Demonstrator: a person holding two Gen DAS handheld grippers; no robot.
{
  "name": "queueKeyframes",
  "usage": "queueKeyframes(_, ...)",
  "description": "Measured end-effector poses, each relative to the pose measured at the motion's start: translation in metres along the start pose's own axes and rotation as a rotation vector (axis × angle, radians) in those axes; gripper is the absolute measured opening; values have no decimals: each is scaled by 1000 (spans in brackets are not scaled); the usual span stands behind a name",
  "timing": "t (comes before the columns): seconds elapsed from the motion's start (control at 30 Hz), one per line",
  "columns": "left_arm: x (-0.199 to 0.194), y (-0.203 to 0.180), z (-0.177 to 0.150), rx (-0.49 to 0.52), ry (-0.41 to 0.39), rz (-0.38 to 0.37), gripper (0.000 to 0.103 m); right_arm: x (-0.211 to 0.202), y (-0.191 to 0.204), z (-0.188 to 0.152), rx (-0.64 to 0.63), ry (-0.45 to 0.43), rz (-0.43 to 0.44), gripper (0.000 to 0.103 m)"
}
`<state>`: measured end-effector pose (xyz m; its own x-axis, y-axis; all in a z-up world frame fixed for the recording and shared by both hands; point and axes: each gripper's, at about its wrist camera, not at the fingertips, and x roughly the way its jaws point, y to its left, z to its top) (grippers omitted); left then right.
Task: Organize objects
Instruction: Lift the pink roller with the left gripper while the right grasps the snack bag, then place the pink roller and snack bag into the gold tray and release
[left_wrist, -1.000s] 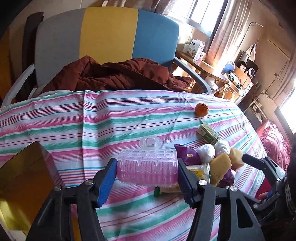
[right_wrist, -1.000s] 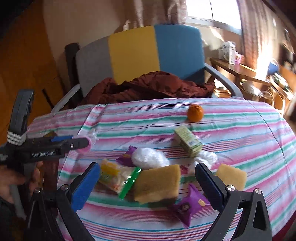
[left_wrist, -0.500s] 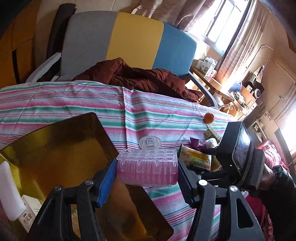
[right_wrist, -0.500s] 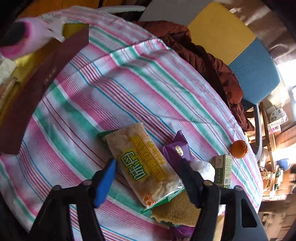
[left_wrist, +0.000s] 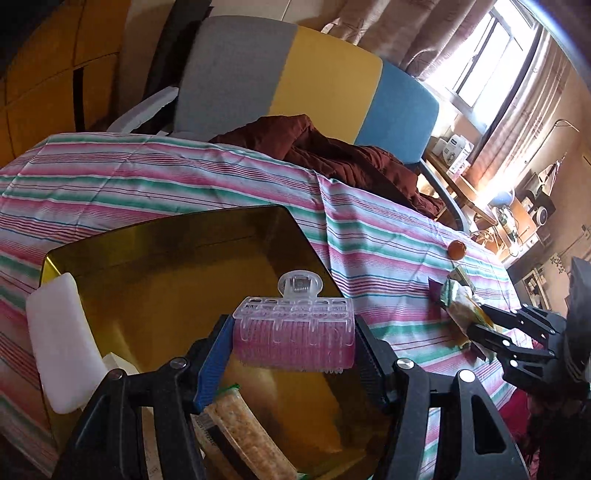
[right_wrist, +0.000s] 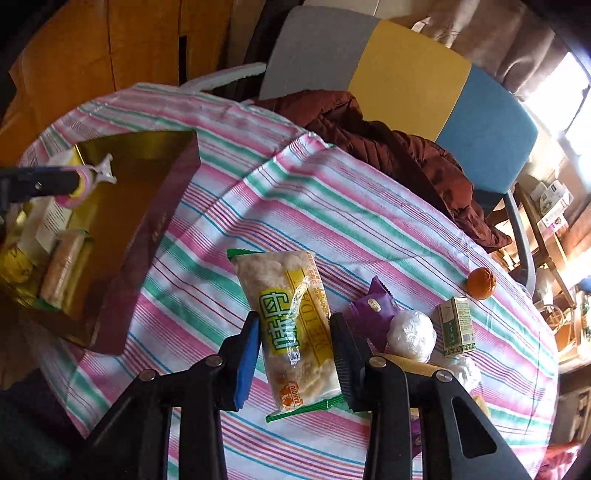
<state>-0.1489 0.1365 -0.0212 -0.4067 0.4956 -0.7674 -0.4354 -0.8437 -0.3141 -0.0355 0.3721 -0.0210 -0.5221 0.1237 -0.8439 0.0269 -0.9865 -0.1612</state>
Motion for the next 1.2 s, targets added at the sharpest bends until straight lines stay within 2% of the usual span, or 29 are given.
queueKeyframes(0.13,9,3,30,-1,-44,47,66,-23,20,12,59,-82,91,37)
queueKeyframes(0.2,14,9,47,-30,-37,45,85,-28,36,21,74,-108,136,37)
queueKeyframes(0.3,4,18,58,-91,-82,15,85,-27,68,35,59,-118,193,37)
queueKeyframes(0.37,-8,26,54,-109,-110,30,85,-23,91,41,47,-110,214,37)
queueKeyframes(0.47,-22,38,41,-127,-108,28,85,-10,118,49,36,-89,231,38)
queueKeyframes(0.63,-53,57,5,-130,-141,108,85,10,147,60,51,-68,250,40)
queueKeyframes(0.67,-59,58,-3,-121,-151,135,85,12,150,62,64,-79,274,43)
queueKeyframes(0.7,-65,60,-10,-111,-158,153,85,14,148,63,79,-83,282,57)
queueKeyframes(0.73,-70,60,-17,-102,-167,168,85,14,150,63,85,-86,268,67)
queueKeyframes(0.9,-87,55,-47,-67,-198,246,85,10,165,50,46,-84,227,67)
queueKeyframes(1.03,-98,46,-65,-49,-231,301,85,-1,168,34,40,-104,191,81)
queueKeyframes(1.2,-102,29,-79,8,-241,360,85,-19,167,19,61,-161,149,93)
